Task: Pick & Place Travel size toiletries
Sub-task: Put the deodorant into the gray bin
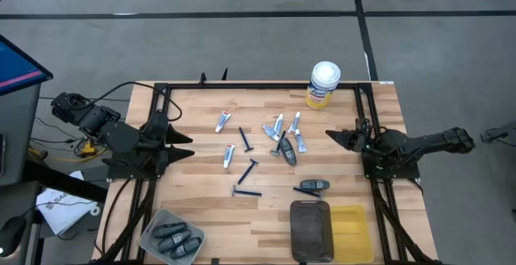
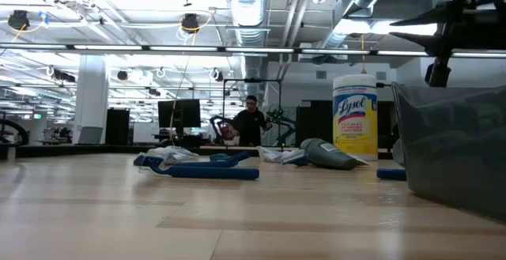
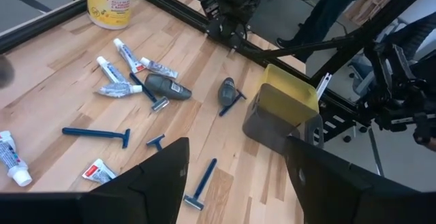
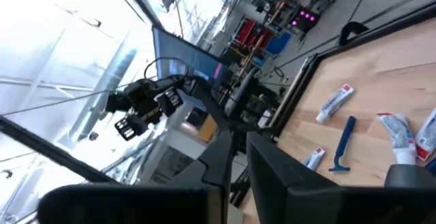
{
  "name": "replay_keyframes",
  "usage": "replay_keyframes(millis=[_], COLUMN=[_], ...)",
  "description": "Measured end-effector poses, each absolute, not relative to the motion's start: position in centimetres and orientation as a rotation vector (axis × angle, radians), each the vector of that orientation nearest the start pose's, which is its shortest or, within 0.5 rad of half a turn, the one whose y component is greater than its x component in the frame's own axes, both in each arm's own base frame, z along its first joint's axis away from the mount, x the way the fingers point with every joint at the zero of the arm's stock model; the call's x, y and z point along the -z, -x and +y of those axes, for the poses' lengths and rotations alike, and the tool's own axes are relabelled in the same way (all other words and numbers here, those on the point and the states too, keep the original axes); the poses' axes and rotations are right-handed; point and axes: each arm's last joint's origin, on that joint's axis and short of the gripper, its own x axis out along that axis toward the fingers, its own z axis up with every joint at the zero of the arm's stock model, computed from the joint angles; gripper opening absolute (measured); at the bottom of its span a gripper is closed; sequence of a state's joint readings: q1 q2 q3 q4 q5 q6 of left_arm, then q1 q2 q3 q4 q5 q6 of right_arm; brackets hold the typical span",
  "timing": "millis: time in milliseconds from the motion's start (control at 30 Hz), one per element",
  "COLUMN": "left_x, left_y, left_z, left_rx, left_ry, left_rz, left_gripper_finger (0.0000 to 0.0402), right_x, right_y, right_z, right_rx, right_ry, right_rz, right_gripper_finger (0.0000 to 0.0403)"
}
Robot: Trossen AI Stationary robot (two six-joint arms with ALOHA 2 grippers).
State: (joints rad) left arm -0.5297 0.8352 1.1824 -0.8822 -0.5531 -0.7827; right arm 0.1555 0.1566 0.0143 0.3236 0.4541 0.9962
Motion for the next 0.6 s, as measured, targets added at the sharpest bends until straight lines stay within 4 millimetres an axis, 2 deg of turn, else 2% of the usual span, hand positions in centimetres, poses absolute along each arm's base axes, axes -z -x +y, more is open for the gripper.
replay_keyframes(millis=[133,267,400,600], left_x=[-39.2,-39.2,-39.2,-39.2], left_y=[-12.2,-12.2,-12.2,-12.2], left_z=[-5.4,-5.4,-5.4,-5.4], left_rx=[-0.197,-0.188,-0.187,-0.187], left_ry=[0.491,0.453,0.449,0.449], left_rz=[0.418,0.421,0.421,0.421], left_gripper_finger=[0.0237,0.0237,0.0237,0.0237], right_x=[-18.7,-19.9,-21.6,-24.7], right_y=[-10.3,-10.2,-11.0,-13.5], right_z=[0.2,0.2,0.4,0.8], right_rx=[0.195,0.163,0.194,0.286], right_ry=[-1.046,-1.047,-0.967,-0.824], right_rz=[-0.315,-0.319,-0.198,0.108], right_gripper_finger=[0.0048,0.0086,0.0159,0.0286])
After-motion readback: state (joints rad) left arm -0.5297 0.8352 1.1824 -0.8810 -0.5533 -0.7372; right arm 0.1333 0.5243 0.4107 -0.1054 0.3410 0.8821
